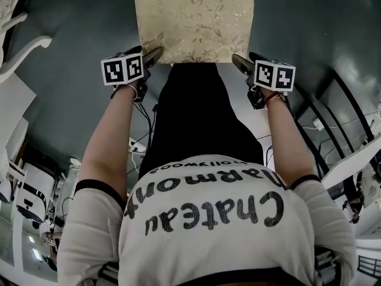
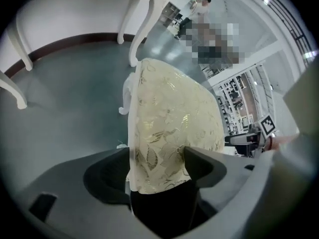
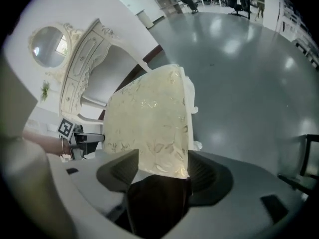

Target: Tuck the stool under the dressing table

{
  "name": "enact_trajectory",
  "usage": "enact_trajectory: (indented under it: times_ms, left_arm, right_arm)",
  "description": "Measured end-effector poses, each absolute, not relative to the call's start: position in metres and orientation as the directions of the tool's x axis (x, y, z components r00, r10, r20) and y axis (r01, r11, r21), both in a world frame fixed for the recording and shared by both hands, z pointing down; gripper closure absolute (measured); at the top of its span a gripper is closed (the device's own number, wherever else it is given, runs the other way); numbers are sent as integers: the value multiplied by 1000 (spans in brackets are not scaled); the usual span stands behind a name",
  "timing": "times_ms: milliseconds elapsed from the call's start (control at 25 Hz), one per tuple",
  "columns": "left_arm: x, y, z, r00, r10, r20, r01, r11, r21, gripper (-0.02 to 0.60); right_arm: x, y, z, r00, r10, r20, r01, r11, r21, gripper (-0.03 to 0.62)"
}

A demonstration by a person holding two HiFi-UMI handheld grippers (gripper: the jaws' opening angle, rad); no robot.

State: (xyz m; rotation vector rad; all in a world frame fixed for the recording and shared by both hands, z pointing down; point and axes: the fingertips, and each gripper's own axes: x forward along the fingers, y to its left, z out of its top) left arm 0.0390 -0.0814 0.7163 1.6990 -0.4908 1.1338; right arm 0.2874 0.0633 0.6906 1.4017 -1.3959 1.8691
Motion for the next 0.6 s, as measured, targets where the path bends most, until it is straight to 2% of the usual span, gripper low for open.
enact_trajectory:
  times_ms: [120, 280, 360, 600]
  left_arm:
    - [40, -83, 715, 478, 182, 860, -710, -496, 500, 250]
    - [41, -83, 714, 450, 158, 879, -697, -553, 457, 250]
    - [41, -83, 713, 435, 137, 890, -692, -582, 427, 250]
    - [43, -85, 711, 421, 133, 897, -699, -583, 414, 252]
  right_arm:
    - [283, 58, 705, -440, -206, 874, -765, -424, -486, 298]
    - [286, 61, 711, -412, -160, 897, -804, -400, -440, 298]
    - [289, 63, 714, -395, -128, 910, -824, -389, -413, 253]
    - [288, 57, 720, -490, -110, 865, -786, -372, -493, 243]
